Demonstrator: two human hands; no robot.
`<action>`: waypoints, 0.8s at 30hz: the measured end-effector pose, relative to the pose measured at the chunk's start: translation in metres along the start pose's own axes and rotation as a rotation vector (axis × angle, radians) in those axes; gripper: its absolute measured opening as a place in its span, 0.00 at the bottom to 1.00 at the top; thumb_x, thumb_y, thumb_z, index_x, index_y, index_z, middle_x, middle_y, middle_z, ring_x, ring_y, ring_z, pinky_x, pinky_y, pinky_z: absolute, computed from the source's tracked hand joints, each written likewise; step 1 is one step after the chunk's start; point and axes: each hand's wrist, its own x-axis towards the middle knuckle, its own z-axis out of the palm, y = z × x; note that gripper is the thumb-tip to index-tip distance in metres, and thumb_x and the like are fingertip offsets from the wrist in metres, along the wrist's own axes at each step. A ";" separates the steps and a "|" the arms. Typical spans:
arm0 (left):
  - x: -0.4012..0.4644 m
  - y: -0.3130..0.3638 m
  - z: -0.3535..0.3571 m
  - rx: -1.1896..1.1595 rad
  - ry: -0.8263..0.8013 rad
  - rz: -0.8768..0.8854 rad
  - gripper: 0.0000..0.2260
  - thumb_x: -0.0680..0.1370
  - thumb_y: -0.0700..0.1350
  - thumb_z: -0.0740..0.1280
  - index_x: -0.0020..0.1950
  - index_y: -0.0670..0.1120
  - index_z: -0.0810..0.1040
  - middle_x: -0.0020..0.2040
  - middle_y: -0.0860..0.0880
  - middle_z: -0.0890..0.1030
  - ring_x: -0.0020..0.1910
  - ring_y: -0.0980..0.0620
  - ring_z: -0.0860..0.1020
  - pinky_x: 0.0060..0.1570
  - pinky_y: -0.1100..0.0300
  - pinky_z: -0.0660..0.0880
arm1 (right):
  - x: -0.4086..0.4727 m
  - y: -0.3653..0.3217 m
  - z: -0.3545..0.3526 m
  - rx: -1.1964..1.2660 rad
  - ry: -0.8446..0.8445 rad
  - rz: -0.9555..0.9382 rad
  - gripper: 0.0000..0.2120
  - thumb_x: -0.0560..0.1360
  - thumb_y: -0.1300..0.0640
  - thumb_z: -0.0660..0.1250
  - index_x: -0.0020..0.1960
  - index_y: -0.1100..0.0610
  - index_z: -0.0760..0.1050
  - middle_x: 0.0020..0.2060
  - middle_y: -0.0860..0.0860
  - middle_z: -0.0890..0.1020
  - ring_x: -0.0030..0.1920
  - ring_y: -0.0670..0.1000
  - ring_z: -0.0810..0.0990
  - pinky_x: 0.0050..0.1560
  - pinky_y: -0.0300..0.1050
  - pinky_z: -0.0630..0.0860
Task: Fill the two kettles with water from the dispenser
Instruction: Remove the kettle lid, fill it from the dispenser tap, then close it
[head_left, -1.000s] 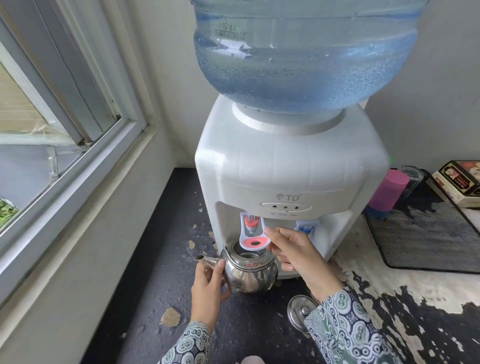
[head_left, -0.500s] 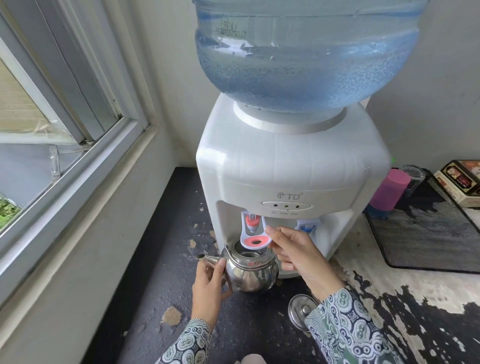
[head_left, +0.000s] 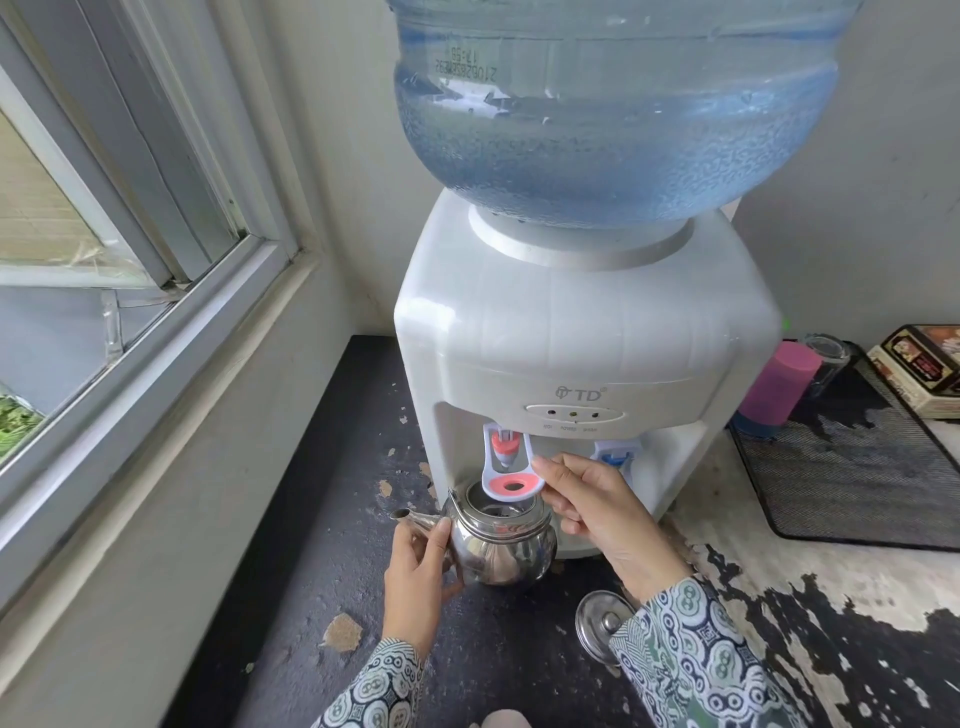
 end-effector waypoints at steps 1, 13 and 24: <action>0.000 0.000 0.000 0.003 -0.001 -0.003 0.05 0.77 0.44 0.64 0.47 0.43 0.71 0.46 0.41 0.79 0.41 0.47 0.80 0.31 0.57 0.80 | 0.000 0.001 -0.001 -0.002 0.000 -0.002 0.20 0.64 0.39 0.68 0.38 0.57 0.74 0.22 0.42 0.67 0.24 0.42 0.63 0.25 0.32 0.60; -0.001 0.000 -0.001 0.018 -0.010 0.000 0.06 0.77 0.44 0.63 0.49 0.41 0.71 0.47 0.41 0.79 0.42 0.46 0.80 0.32 0.56 0.80 | 0.001 0.017 -0.001 -0.223 0.049 -0.071 0.10 0.72 0.58 0.69 0.33 0.53 0.74 0.23 0.41 0.74 0.25 0.37 0.69 0.30 0.26 0.66; 0.000 -0.003 -0.002 0.030 -0.009 0.004 0.05 0.78 0.45 0.63 0.47 0.43 0.71 0.46 0.43 0.80 0.42 0.47 0.80 0.31 0.59 0.79 | 0.018 0.046 0.013 -0.457 0.401 -0.189 0.08 0.72 0.58 0.70 0.35 0.54 0.74 0.22 0.44 0.71 0.23 0.40 0.69 0.27 0.31 0.66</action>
